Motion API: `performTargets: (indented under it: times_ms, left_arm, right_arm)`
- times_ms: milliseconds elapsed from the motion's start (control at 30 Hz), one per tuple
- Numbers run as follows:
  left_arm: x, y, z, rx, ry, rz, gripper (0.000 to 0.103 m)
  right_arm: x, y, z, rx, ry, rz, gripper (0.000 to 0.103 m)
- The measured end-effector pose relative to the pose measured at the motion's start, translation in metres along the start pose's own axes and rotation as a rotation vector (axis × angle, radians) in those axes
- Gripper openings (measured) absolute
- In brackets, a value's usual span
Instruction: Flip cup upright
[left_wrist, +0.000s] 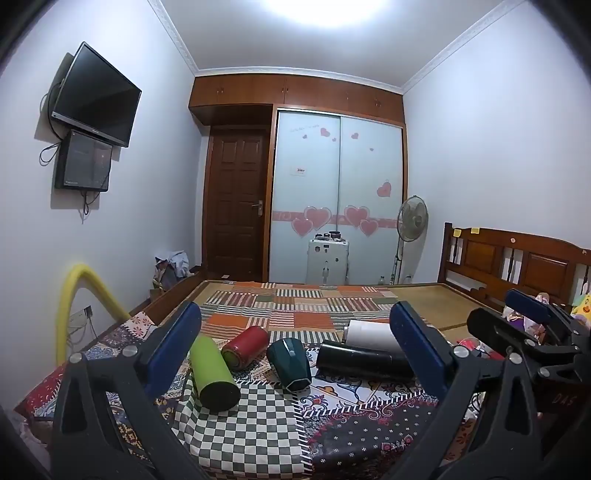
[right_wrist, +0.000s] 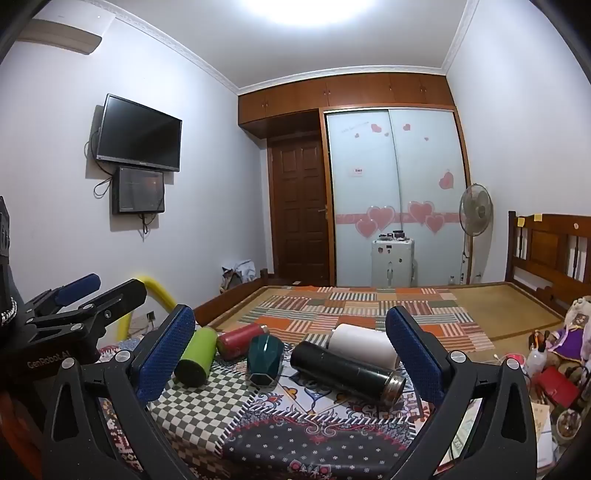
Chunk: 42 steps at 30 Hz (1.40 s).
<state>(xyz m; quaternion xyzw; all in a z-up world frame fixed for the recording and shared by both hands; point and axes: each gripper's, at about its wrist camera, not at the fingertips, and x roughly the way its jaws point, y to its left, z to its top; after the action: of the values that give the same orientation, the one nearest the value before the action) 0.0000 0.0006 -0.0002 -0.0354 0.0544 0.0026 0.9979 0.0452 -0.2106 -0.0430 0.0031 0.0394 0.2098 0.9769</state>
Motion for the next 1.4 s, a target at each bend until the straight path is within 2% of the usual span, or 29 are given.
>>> performTargets:
  times_ms: [1400]
  left_arm:
    - [-0.0040, -0.0027, 0.0033, 0.014, -0.010, -0.004, 0.103]
  right_arm:
    - [-0.0027, 0.0023, 0.0022, 0.004, 0.000, 0.000, 0.103]
